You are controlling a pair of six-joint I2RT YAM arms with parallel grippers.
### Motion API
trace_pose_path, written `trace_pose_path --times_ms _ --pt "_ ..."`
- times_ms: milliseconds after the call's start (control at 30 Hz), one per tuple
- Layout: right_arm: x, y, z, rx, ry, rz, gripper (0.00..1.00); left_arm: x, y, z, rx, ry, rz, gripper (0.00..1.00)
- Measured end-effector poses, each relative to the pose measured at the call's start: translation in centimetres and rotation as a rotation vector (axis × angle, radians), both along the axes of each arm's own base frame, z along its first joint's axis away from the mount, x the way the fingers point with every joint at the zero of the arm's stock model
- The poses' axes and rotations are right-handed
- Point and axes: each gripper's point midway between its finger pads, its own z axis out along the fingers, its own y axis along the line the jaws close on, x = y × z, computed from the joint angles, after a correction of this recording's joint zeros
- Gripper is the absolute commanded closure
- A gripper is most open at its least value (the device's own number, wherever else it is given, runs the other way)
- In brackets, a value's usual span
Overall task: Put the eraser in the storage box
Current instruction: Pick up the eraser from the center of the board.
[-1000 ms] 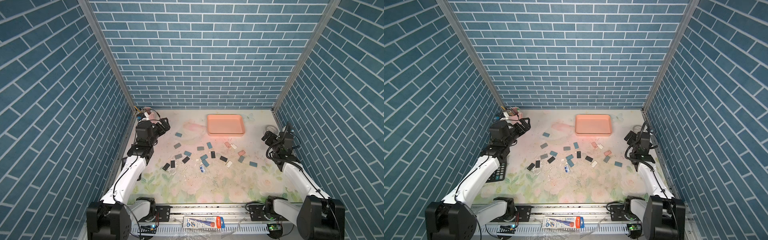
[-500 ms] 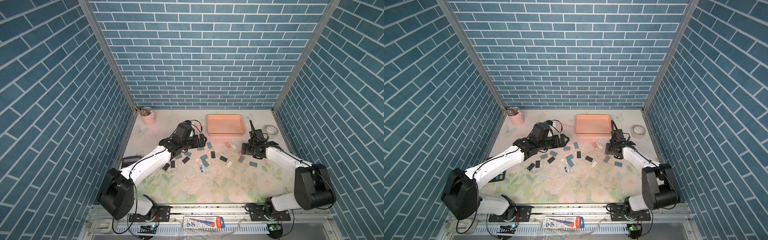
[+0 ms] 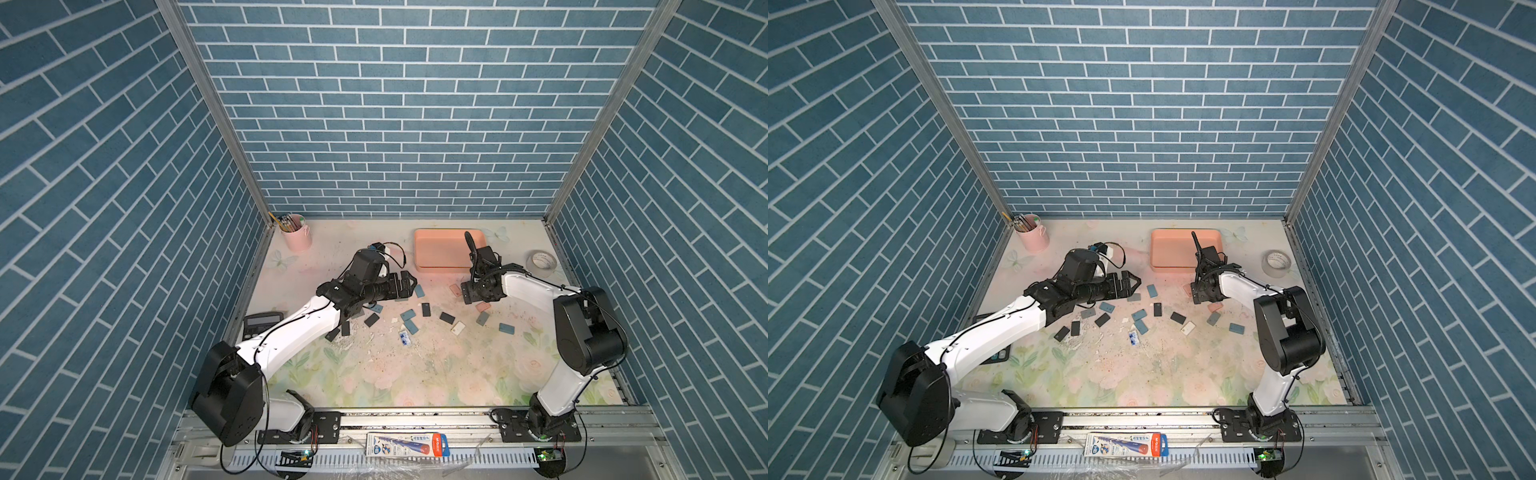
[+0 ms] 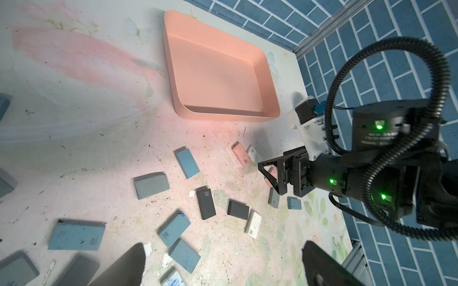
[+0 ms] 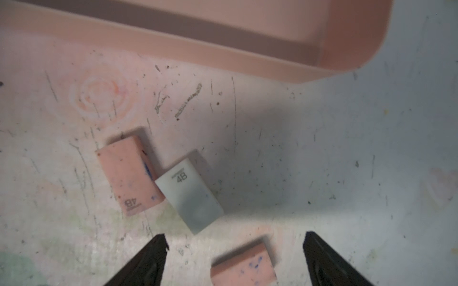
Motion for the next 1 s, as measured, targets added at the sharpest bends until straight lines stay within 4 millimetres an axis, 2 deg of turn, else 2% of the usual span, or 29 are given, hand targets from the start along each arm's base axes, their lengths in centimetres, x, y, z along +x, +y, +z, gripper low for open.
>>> trace_pose_path --times_ms 200,400,467,533,700,933,1000 --pt "0.4 0.9 -1.0 0.008 0.046 0.049 0.25 -0.1 0.4 0.5 0.003 -0.012 0.004 0.0" --pt "-0.4 1.5 -1.6 0.03 0.096 0.067 0.32 -0.2 0.7 0.2 0.02 -0.005 0.005 0.0" --pt "-0.6 1.6 -1.8 0.037 0.107 0.07 0.37 -0.1 0.7 0.3 0.019 -0.005 0.004 0.0" --pt "-0.6 1.7 -2.0 0.038 0.118 0.071 0.46 -0.1 0.7 0.3 0.019 -0.006 0.004 0.0" --pt "0.1 2.1 -2.1 0.046 0.115 0.071 0.47 0.0 0.6 0.3 0.02 -0.003 0.004 0.0" --pt "0.9 2.5 -2.1 0.043 0.115 0.071 0.61 0.0 0.6 0.2 0.022 -0.001 0.004 0.0" --pt "0.8 2.5 -2.1 0.043 0.116 0.067 0.62 0.0 0.6 0.2 0.022 -0.001 0.004 0.0"
